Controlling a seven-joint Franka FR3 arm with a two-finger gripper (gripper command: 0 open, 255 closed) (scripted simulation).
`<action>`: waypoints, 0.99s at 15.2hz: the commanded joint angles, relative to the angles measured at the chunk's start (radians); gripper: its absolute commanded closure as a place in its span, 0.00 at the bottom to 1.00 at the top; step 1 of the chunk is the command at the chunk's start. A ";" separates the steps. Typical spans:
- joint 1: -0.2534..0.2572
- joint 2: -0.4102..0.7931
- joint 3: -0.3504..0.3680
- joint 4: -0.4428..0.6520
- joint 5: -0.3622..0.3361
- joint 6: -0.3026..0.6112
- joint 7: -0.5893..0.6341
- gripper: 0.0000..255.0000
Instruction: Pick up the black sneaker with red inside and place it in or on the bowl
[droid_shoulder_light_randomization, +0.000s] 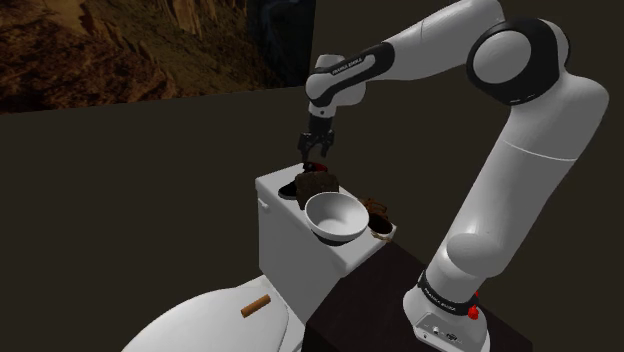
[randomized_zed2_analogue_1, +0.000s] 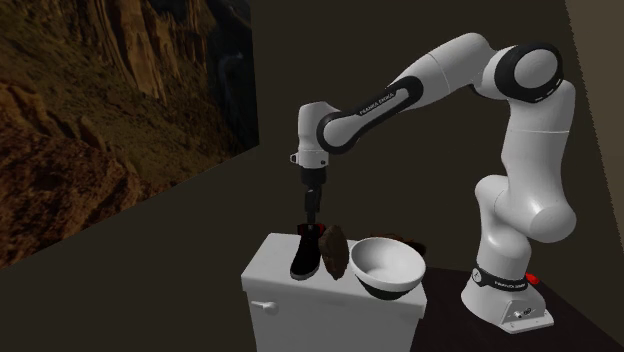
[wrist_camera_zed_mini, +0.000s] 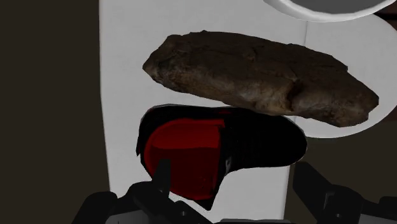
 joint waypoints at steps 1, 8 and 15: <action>0.000 0.013 0.000 -0.013 0.005 0.027 -0.004 0.00; 0.001 0.035 0.002 -0.038 0.012 0.073 -0.009 0.00; 0.001 0.035 0.002 -0.038 0.012 0.073 -0.009 1.00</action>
